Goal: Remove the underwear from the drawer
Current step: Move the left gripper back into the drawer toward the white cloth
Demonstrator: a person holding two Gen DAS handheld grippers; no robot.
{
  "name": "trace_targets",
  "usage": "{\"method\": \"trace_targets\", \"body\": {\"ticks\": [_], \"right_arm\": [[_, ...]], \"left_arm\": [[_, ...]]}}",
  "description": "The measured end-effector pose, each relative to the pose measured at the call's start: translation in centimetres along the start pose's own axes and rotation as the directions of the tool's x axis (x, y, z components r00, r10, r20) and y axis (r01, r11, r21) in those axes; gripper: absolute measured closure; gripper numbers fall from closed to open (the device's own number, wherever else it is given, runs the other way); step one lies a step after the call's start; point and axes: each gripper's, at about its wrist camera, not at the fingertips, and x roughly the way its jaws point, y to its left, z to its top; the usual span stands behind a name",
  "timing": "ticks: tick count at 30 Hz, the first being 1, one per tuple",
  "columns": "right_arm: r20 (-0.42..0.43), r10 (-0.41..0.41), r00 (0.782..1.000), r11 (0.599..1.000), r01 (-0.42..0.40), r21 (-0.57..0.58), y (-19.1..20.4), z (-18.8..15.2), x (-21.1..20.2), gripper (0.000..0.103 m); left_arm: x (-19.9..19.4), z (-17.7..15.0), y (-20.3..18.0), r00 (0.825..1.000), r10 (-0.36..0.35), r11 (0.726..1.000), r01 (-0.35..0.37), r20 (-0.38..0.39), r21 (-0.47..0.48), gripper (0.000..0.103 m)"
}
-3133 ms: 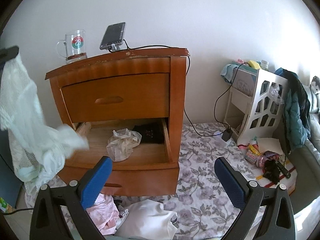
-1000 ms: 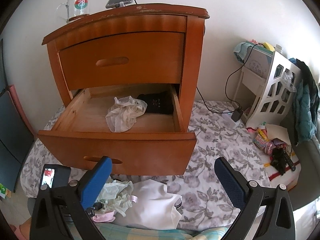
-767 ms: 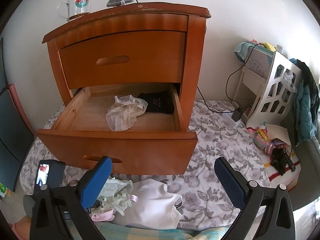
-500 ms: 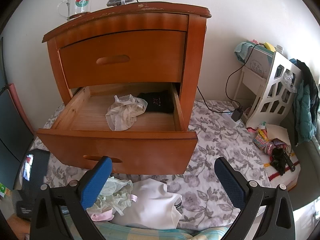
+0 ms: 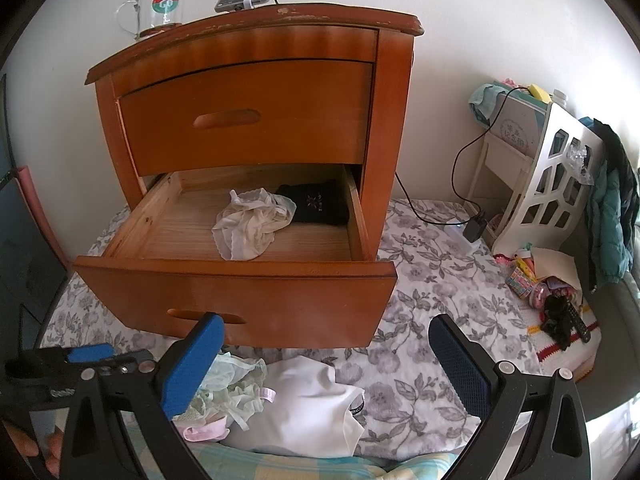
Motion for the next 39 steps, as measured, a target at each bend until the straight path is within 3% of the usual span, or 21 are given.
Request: {"method": "trace_targets", "body": {"ticks": [14, 25, 32, 39], "right_arm": [[-0.008, 0.001, 1.0, 1.0, -0.001, -0.007, 0.0, -0.2, 0.3, 0.0], [-0.028, -0.02, 0.999, 1.0, 0.02, 0.0, -0.7, 0.9, 2.7, 0.0], [-0.031, -0.032, 0.999, 0.999, 0.031, -0.009, -0.9, 2.3, 4.8, 0.0], [-0.059, -0.05, 0.997, 0.999, 0.05, -0.006, -1.3, 3.4, 8.0, 0.0]], "left_arm": [[-3.7, 1.5, 0.7, 0.987, 0.019, 1.0, -0.02, 0.158, 0.002, 0.012], [-6.6, 4.6, 2.1, 0.957, 0.04, 0.999, -0.033, 0.288, -0.027, 0.011], [-6.1, 6.5, 2.4, 0.949, 0.061, 0.998, -0.057, 0.309, -0.024, 0.011], [-4.3, 8.3, 2.1, 0.954, 0.042, 0.998, -0.051, 0.298, 0.021, 0.011]]}}
